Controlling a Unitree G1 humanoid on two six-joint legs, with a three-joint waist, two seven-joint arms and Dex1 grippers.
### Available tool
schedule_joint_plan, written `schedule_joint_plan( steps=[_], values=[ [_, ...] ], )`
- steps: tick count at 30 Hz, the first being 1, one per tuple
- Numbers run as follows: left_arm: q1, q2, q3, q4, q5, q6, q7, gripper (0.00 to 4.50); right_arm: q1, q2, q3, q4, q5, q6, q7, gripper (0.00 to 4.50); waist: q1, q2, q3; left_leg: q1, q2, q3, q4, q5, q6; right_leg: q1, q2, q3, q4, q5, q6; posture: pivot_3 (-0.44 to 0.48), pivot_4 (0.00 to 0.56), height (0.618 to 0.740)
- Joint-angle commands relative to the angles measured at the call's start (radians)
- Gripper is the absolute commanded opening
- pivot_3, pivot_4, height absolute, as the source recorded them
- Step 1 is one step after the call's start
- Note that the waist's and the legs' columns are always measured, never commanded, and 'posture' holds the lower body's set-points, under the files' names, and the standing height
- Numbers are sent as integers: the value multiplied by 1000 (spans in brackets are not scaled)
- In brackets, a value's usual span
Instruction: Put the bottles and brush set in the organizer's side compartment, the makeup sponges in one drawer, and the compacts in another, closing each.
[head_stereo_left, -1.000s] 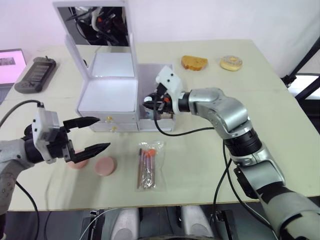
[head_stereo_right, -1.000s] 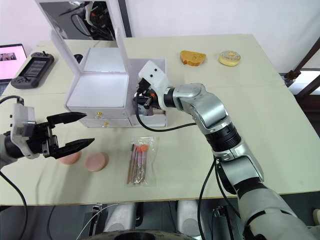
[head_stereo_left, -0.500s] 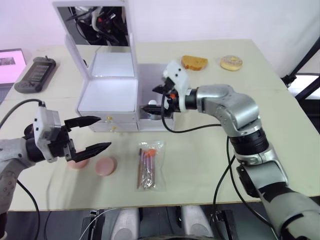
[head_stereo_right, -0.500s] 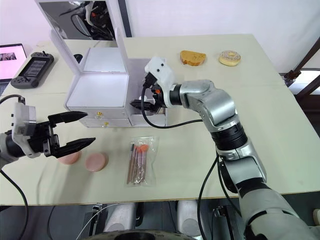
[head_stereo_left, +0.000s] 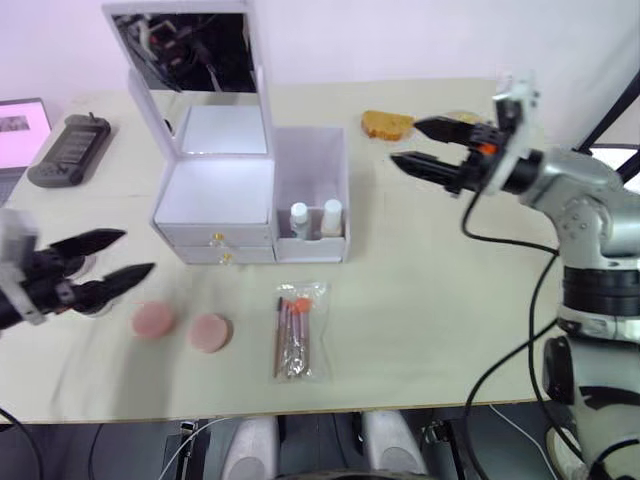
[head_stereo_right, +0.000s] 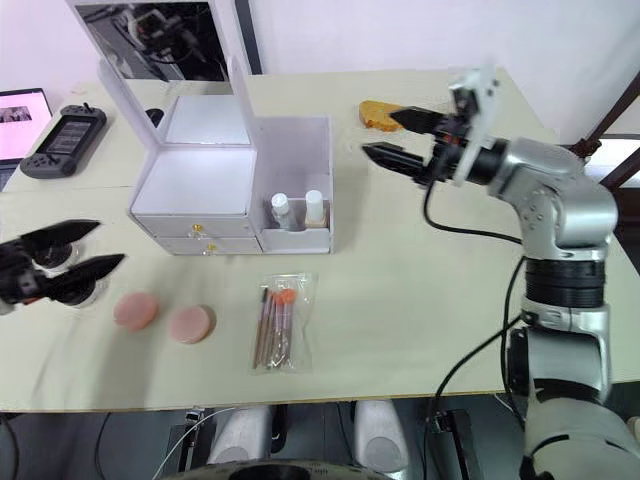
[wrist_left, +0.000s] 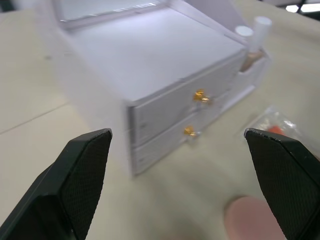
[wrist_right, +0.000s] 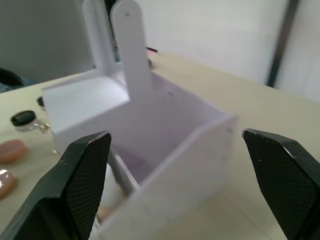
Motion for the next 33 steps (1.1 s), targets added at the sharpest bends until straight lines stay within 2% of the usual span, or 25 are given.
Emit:
schedule_joint_plan(
  steps=[1,4,10,14,28,31,33],
  values=[
    [36,30,106,146,56,-74,-50,4500,75,-85,-52,93,-59,-171,71,4441,1,0,0,0,0,0,0,0,0,0,0,0,-1,0,0,0,150,740],
    [83,52,118,306,150,-202,-93,4500,160,-127,-83,172,-75,-242,95,4441,-1,0,0,0,0,1,1,0,0,0,0,0,-1,0,0,0,150,740],
    [85,89,140,621,224,-407,-154,4500,322,-178,-136,239,-101,-340,105,4441,0,0,0,1,0,1,1,0,0,1,0,0,0,-2,-3,0,150,740],
    [95,99,132,721,240,-477,-185,4500,396,-185,-147,252,-116,-387,103,4441,1,0,0,1,0,1,1,0,0,1,0,0,0,-1,-3,0,150,740],
    [89,90,143,654,207,-444,-192,4500,417,-182,-135,185,-94,-360,97,4441,0,0,0,3,1,1,1,0,0,2,0,1,1,1,-1,0,150,740],
    [128,53,136,498,166,-381,-197,4500,446,-194,-121,65,-38,-251,140,4441,1,0,0,3,1,1,1,0,0,2,0,1,1,1,-1,0,150,740],
    [185,1,127,289,100,-287,-177,4500,473,-195,-108,-69,16,-158,148,4441,2,0,0,3,1,1,1,0,0,3,0,1,1,1,-1,0,150,740]
  ],
)
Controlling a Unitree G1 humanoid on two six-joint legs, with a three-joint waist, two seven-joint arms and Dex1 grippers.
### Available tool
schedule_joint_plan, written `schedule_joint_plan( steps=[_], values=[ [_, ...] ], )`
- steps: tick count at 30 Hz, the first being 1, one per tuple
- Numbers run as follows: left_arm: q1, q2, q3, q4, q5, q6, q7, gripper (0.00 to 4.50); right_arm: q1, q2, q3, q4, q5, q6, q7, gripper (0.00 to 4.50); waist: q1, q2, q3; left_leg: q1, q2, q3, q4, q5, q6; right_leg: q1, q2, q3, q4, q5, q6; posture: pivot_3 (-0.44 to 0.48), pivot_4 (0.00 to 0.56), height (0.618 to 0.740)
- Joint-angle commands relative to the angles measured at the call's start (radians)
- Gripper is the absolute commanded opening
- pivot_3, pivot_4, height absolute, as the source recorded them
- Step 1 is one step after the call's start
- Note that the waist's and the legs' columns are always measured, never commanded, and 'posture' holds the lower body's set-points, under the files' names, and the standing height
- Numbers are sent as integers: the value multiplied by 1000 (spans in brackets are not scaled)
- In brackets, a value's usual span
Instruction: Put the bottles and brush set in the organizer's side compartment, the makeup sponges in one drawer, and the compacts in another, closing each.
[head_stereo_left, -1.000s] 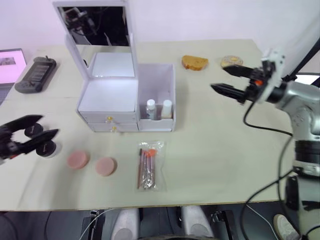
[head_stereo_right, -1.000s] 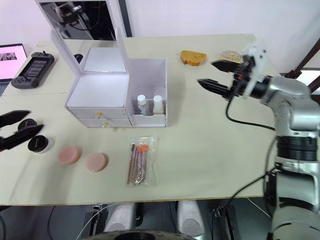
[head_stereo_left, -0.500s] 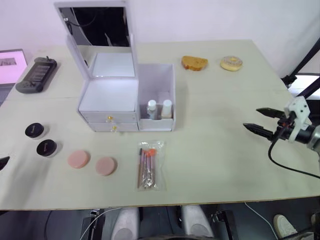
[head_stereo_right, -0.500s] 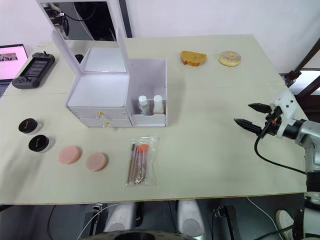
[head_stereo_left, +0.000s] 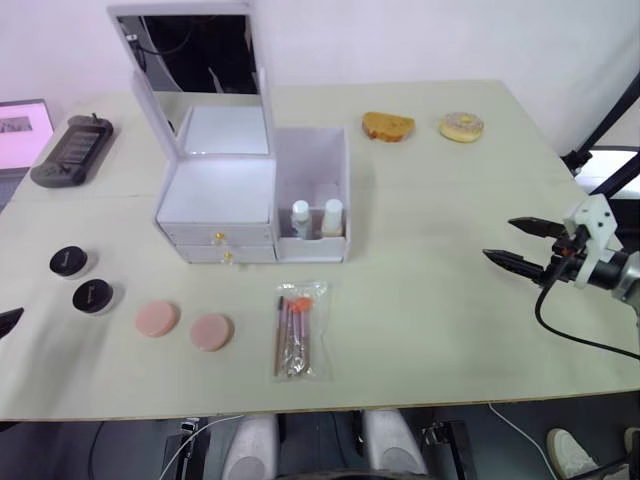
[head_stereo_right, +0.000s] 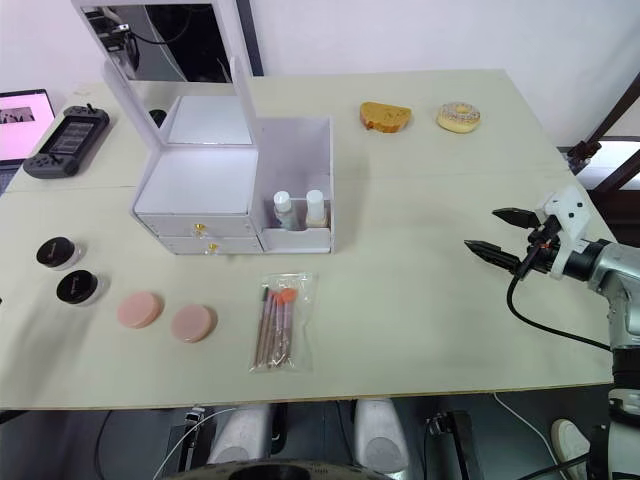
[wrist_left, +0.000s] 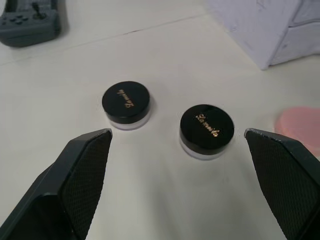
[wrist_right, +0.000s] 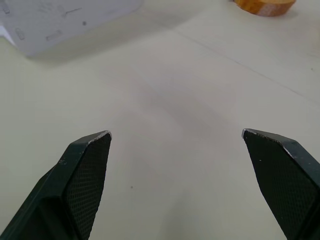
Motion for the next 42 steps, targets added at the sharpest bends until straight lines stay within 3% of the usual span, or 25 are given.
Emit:
schedule_joint_plan(
  steps=[1,5,11,13,15,19,24,25,28,33,42],
  values=[
    [67,-57,19,-296,-107,135,25,4500,29,-20,2,-215,99,130,19,4441,1,0,0,0,0,0,0,0,0,0,0,0,0,0,0,0,150,740],
    [152,-79,2,-567,-213,314,34,4500,42,-17,23,-440,209,305,-20,4441,1,-1,0,0,1,0,1,0,0,0,0,0,0,0,0,0,150,740],
    [196,-39,-35,-794,-346,529,51,4500,-11,-14,82,-657,395,595,-132,4441,2,-1,0,1,1,0,1,0,0,1,1,0,0,-1,-4,0,150,740],
    [151,-26,-70,-846,-393,606,139,4500,-34,-2,97,-693,445,664,-179,4441,5,-1,0,0,1,0,2,0,0,1,1,0,0,-2,-5,0,150,740],
    [64,-4,-124,-870,-497,765,326,4500,-35,-1,114,-742,475,695,-201,4441,12,-1,-1,0,1,0,2,0,0,2,1,0,0,-2,-5,0,150,740],
    [9,56,-195,-995,-751,967,556,2824,-26,1,131,-808,514,715,-227,4500,22,-2,-1,0,1,-1,3,0,0,2,1,0,0,-1,-4,0,150,740],
    [-38,180,-342,-1032,-1131,975,817,287,6,5,153,-864,478,673,-270,4500,28,-2,-1,0,1,-1,2,0,0,1,1,0,-1,0,-1,0,150,740],
    [-61,222,-397,-1020,-1194,964,882,60,9,13,158,-873,472,663,-282,4500,29,-2,-1,0,1,-1,2,0,0,1,1,0,0,0,-2,0,150,740],
    [-155,276,-566,-995,-1273,938,1023,60,14,24,182,-886,483,679,-319,4500,30,-1,-2,1,1,-1,3,0,0,1,1,0,1,-1,-6,0,150,740],
    [-348,187,-801,-916,-1280,906,1220,60,-15,69,235,-799,563,923,-491,4500,29,-2,-2,4,1,-1,2,0,0,5,2,0,-1,-1,-6,0,150,740],
    [-437,55,-952,-830,-1216,927,1348,60,-110,278,163,-622,874,1283,-804,4500,29,-2,-2,4,1,-1,2,0,0,5,2,1,-1,-1,-6,0,150,740]
  ],
)
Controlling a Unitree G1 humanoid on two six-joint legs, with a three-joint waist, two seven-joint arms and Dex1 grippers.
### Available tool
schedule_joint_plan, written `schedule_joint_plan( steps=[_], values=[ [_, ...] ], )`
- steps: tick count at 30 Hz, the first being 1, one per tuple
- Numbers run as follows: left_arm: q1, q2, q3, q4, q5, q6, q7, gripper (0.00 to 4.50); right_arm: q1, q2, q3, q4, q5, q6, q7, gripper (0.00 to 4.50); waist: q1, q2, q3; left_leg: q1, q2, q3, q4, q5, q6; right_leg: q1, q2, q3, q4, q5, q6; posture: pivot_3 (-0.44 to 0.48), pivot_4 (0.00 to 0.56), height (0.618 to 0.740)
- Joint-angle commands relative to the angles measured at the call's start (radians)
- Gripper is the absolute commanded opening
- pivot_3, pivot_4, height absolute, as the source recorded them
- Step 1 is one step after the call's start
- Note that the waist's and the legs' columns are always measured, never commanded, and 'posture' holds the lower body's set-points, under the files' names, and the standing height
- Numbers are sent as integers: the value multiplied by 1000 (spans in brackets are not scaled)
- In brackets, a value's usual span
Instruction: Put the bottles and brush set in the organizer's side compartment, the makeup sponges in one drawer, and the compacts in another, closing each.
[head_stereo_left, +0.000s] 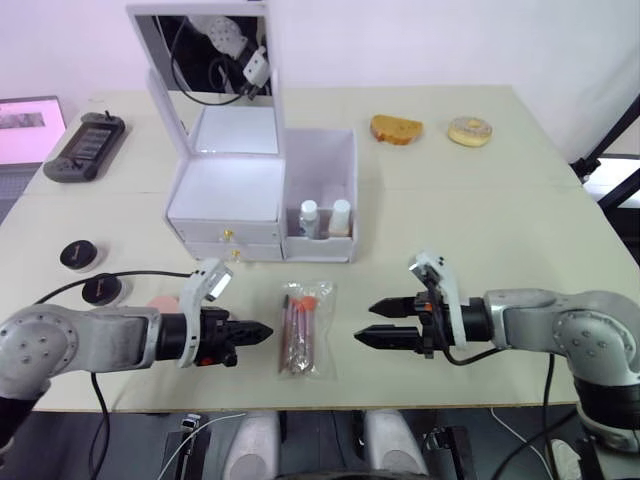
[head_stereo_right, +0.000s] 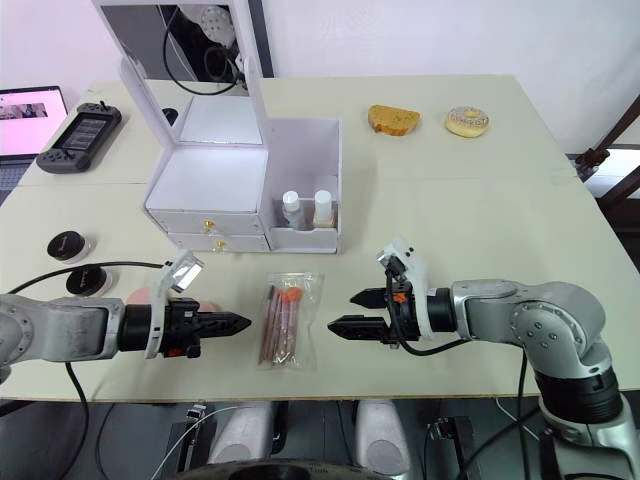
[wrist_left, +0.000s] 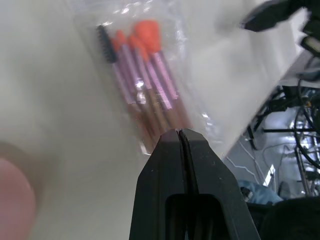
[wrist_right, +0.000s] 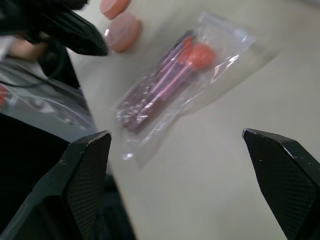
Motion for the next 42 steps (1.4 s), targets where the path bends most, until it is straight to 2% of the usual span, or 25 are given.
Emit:
schedule_joint_plan(
  steps=[1,11,15,23,29,42],
  values=[
    [-11,-35,-30,10,29,12,28,60,-56,52,-18,85,111,112,-130,4500,2,0,0,0,0,0,0,0,0,0,0,0,0,0,0,0,150,740],
    [-4,-157,-59,51,112,27,85,60,-154,211,73,364,273,136,-516,4500,-3,-1,-1,0,0,0,0,0,0,0,0,0,0,0,0,0,150,740],
    [12,-184,-60,48,134,31,90,60,-158,244,105,409,316,132,-608,4500,-4,-1,-2,9,0,0,-2,0,0,9,1,0,-2,0,0,0,150,740],
    [27,-234,-59,28,138,30,116,60,-164,288,178,489,414,89,-747,4500,-4,0,-15,10,0,-1,-2,0,0,10,1,0,-2,0,0,0,150,740],
    [45,-238,-47,15,140,35,115,60,-186,331,235,564,441,74,-793,4500,-19,0,-24,11,0,-1,-4,0,0,10,1,0,-3,-2,-2,0,150,740],
    [78,-233,-13,-3,130,28,133,60,-224,406,302,635,425,96,-764,4500,-30,0,-26,14,9,-1,-5,-4,6,10,10,0,-3,-5,-8,0,150,740]
  ],
)
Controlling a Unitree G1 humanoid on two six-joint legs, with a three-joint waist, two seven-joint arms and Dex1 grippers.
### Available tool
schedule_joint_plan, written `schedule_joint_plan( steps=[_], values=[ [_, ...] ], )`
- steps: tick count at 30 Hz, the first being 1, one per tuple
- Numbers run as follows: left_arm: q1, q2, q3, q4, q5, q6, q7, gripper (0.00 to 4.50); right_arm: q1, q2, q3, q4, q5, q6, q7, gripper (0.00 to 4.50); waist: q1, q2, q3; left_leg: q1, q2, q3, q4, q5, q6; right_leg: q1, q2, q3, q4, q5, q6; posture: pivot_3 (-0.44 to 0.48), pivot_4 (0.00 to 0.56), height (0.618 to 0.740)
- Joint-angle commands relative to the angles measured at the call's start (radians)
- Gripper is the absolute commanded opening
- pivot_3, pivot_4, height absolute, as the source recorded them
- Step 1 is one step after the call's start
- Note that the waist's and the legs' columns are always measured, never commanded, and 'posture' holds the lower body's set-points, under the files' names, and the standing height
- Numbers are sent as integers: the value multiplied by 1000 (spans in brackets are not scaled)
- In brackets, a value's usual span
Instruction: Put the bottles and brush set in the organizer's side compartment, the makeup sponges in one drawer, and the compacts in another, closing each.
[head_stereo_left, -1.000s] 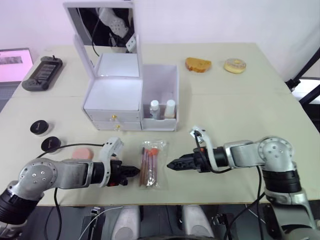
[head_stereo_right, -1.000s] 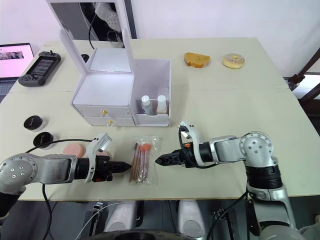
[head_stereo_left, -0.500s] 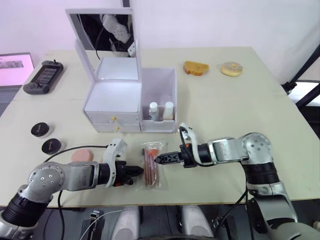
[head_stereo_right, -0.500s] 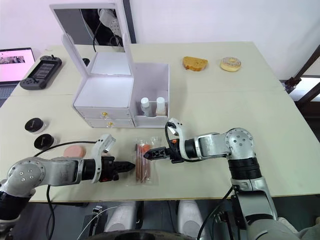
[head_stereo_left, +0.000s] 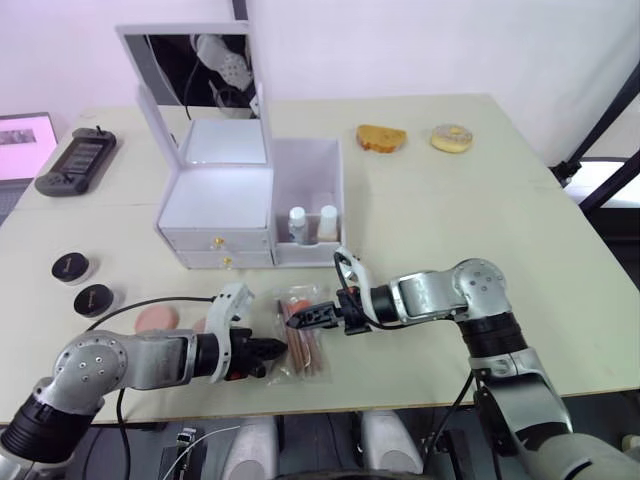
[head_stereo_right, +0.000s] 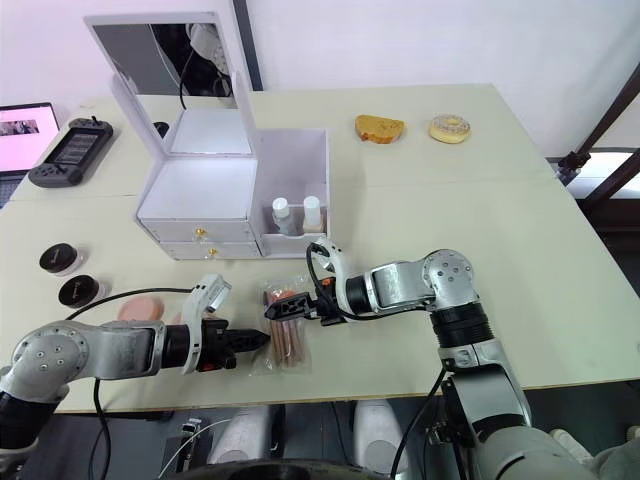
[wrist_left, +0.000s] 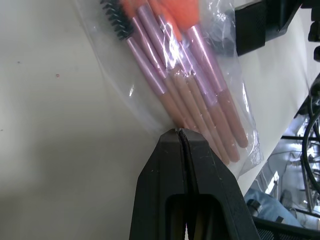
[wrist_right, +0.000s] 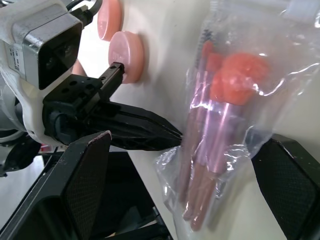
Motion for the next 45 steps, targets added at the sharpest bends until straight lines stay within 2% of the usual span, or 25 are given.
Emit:
schedule_joint_plan(
  steps=[1,9,11,13,19,29,32,36,37,40,43,45],
  values=[
    [13,2,15,-22,-11,-5,13,60,27,35,93,35,-44,45,3,4500,0,0,0,0,1,0,0,-1,2,0,1,0,0,0,-1,0,150,740],
    [21,10,24,-30,-23,-2,22,60,29,51,91,33,-81,58,37,4500,0,0,0,3,4,0,-4,-3,5,-1,5,0,0,-3,-6,0,150,740],
    [19,10,22,-30,-22,-1,22,0,38,55,90,25,-92,59,42,3921,1,0,0,3,4,0,-5,-3,5,-1,5,0,0,-3,-7,0,150,740],
    [18,12,22,-30,-20,2,16,0,43,58,82,18,-101,56,44,3121,2,0,0,4,4,0,-6,-3,5,-1,5,0,0,-4,-7,0,150,740],
    [27,32,41,-32,-18,3,-8,0,59,54,52,-5,-124,58,56,20,2,0,0,2,4,0,-7,-3,5,-3,5,0,0,-4,-7,0,150,740],
    [37,84,91,-69,-45,9,-114,0,82,-15,-4,-121,-86,42,78,20,7,1,1,-6,4,0,-6,-3,5,-9,4,-1,-1,-4,-8,0,150,740],
    [45,106,127,-84,-83,1,-170,0,89,-84,-23,-213,-33,19,113,20,13,2,3,-10,4,0,-6,-3,5,-12,4,-1,-2,-4,-8,0,150,740],
    [62,156,203,-124,-121,4,-291,0,98,-223,-54,-343,126,-63,152,20,10,3,5,-14,4,0,-5,-3,5,-17,4,-1,-1,-3,-8,0,150,740],
    [67,166,228,-148,-91,-1,-338,0,93,-267,-62,-384,157,-80,174,20,9,4,6,-15,4,0,-5,-3,5,-18,4,-1,-1,-4,-8,0,150,740],
    [103,109,372,-279,89,-141,-574,0,52,-383,-161,-534,192,-140,303,20,4,8,12,-17,4,0,-6,-3,5,-20,4,-1,-2,-4,-8,0,150,740],
    [158,81,440,-331,282,-260,-702,0,-5,-453,-259,-621,92,-207,482,20,4,8,14,-19,4,1,-5,-3,5,-22,5,-1,-3,-3,-8,0,150,740],
    [191,59,477,-331,359,-331,-797,0,-65,-485,-297,-620,-29,-281,599,20,6,8,14,-18,4,0,-6,-3,5,-21,5,-1,-3,-4,-7,0,150,740]
  ],
)
